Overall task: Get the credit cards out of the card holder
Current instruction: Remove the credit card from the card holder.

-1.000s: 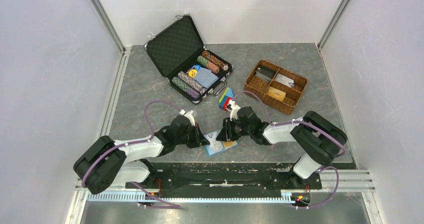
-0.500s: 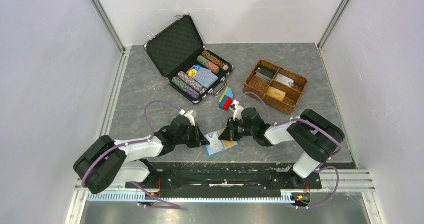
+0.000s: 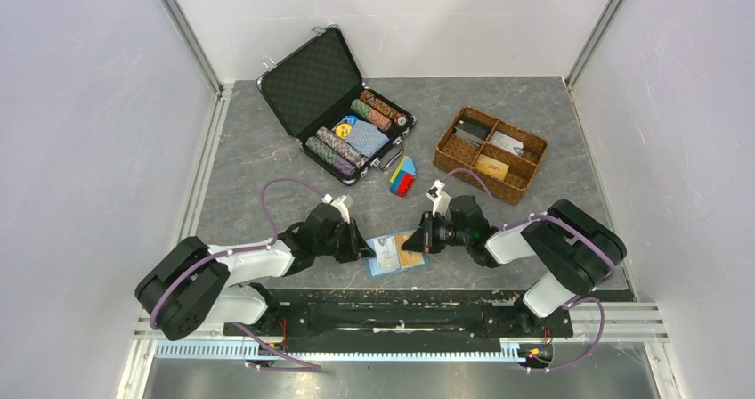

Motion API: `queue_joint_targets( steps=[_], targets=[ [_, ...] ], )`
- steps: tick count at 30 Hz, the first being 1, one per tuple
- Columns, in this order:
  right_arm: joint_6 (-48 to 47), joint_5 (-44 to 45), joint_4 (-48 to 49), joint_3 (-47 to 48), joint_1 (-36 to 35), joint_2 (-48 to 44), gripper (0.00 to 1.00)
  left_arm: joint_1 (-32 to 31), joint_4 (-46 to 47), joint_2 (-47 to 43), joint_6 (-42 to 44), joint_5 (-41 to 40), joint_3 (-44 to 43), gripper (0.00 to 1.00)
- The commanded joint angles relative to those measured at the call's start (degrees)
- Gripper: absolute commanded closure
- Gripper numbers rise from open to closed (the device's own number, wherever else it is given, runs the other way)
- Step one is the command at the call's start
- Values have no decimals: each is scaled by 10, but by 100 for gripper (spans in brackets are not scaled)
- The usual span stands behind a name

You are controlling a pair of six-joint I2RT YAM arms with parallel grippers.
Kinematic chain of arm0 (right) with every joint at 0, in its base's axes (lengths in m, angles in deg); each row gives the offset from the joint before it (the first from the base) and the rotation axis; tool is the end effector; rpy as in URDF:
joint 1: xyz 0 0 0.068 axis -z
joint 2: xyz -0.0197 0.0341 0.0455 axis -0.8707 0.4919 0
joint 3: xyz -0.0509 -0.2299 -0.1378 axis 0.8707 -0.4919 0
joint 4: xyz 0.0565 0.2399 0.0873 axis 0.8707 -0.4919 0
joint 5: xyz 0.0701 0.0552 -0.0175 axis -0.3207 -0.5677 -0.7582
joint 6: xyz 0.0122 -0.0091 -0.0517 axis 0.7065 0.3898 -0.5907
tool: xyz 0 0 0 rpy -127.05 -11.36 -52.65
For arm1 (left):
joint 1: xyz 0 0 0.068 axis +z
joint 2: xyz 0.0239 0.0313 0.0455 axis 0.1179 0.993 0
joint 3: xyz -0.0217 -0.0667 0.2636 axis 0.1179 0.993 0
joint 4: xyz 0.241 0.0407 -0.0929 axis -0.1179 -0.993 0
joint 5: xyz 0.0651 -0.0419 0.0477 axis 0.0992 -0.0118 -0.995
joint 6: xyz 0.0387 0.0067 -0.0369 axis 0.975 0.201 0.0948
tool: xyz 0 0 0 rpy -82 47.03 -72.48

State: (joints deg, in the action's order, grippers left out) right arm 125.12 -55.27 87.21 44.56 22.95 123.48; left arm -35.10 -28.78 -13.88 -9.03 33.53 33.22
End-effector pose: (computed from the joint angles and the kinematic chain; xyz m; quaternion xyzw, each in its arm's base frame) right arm 0.1863 0.1661 0.1058 -0.1003 0.8494 0.4713 0.2153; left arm 0.1532 -0.1498 0.1278 -0.0103 0.9084 -0.3715 0.1916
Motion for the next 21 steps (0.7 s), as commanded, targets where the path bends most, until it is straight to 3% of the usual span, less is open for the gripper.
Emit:
queue_joint_targets(
  steps=[1, 5, 13, 21],
  targets=[
    [-2, -13, 22, -18, 13, -27, 100, -1, -76, 28, -1, -38, 4, 84],
    [1, -25, 29, -17, 13, -27, 100, -1, -76, 32, -1, -34, 0, 84],
    [14, -17, 33, 0, -4, -12, 77, -2, -76, 32, -3, -32, -2, 83],
    [-1, 43, -26, 24, -34, 0, 72, -1, -76, 38, -3, -31, -4, 83]
  ],
)
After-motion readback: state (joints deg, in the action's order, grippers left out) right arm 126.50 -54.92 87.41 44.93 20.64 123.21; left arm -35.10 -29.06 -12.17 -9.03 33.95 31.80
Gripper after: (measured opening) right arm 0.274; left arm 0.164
